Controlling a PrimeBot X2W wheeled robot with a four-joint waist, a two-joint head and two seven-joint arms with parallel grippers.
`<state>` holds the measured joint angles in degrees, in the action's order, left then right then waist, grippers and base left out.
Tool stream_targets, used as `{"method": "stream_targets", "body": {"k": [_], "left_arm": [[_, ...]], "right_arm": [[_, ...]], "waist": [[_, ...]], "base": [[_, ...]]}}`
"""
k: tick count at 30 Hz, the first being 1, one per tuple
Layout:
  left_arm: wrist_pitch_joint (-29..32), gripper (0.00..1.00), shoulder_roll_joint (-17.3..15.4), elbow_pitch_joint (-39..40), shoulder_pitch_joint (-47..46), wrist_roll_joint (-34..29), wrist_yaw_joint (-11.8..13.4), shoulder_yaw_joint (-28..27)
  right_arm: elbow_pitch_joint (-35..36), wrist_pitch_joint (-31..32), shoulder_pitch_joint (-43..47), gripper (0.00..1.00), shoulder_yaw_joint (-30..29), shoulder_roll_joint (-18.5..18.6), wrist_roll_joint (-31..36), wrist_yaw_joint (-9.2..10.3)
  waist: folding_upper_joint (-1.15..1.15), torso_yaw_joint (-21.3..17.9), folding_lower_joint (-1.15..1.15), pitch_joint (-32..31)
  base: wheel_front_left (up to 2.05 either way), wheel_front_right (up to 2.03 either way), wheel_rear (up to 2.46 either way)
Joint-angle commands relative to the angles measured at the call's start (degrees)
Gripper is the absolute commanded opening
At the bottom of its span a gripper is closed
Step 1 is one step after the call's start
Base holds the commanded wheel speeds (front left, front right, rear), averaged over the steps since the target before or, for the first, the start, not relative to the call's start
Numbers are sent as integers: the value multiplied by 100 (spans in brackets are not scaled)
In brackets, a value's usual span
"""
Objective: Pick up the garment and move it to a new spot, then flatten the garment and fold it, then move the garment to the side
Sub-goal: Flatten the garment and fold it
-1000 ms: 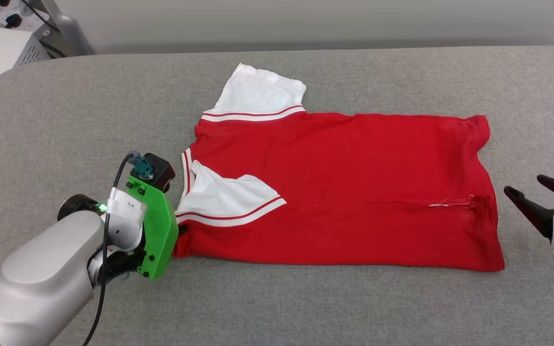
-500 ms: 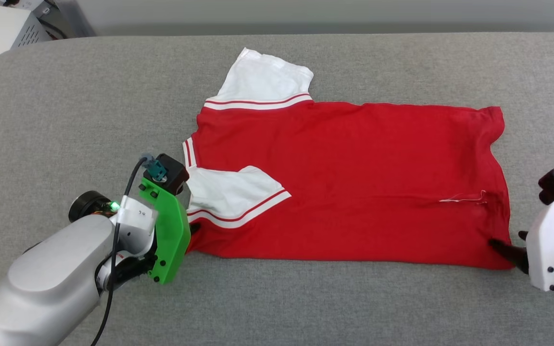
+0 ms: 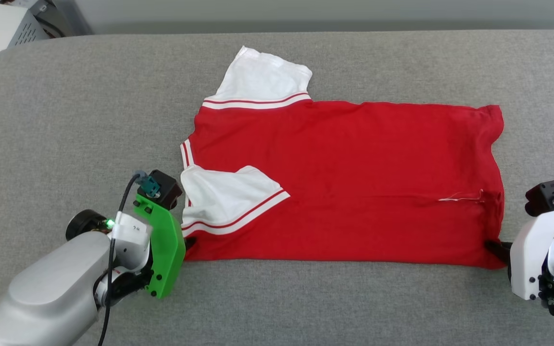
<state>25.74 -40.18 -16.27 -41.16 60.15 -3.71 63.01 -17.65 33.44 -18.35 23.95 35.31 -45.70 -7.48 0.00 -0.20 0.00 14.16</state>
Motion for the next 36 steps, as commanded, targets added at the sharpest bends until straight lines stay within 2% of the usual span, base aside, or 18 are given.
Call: {"method": "stream_targets", "body": {"k": [1,9,11,13,17,22,23,24,25,26,27,29,30,36], "left_arm": [[-46,0,-52,-31,130,74,13,2],[-218,0,-299,260,394,238,85,-98],[-255,0,-709,791,689,265,263,-92],[-265,0,-805,970,794,250,346,-65],[-320,0,-781,1080,1079,340,508,9],[-361,0,-649,843,1146,392,492,40],[-378,0,-558,646,1181,422,463,65],[-397,0,-537,591,1182,411,457,70],[-429,0,-513,527,1179,392,453,73],[-461,31,-498,481,1176,376,448,72],[-528,100,-494,437,1163,342,449,56],[-621,100,-511,394,1140,347,430,1],[-792,100,-598,350,1048,370,412,-156],[-1065,100,-731,429,565,252,450,-508]], "right_arm": [[-50,-60,43,0,132,-44,-42,-1],[450,-434,326,0,62,375,-242,-1],[872,-456,608,0,-138,542,-307,-1],[997,-414,726,0,-231,565,-291,-1],[1163,-158,1223,0,-593,448,-248,-1],[1010,-33,1349,0,-723,278,-220,-1],[849,-47,1352,0,-699,140,-218,-1],[814,-83,1344,10,-684,102,-214,-1],[772,-122,1337,31,-660,64,-203,-1],[753,-164,1330,61,-645,38,-198,-1],[747,-262,1317,100,-648,12,-183,-1],[759,-430,1302,100,-666,-3,-168,-1],[864,-775,1291,100,-742,22,-110,-1],[1087,-1846,1195,100,-1175,-94,223,-1]], "waist": [[0,-31,0,-149],[0,-46,0,-560],[0,-69,0,-742],[0,-61,0,-766],[0,-37,0,-667],[0,-68,0,-543],[0,-89,0,-507],[0,-95,0,-505],[0,-102,0,-511],[0,-107,0,-527],[0,-115,0,-550],[0,-120,0,-606],[0,-114,0,-704],[0,-117,0,-798]], "base": [[0,0,0],[0,0,0],[0,0,0],[0,0,0],[0,0,0],[0,0,0],[0,0,0],[0,0,0],[0,0,0],[0,0,0],[0,0,0],[0,0,0],[0,0,0],[0,0,0]]}}
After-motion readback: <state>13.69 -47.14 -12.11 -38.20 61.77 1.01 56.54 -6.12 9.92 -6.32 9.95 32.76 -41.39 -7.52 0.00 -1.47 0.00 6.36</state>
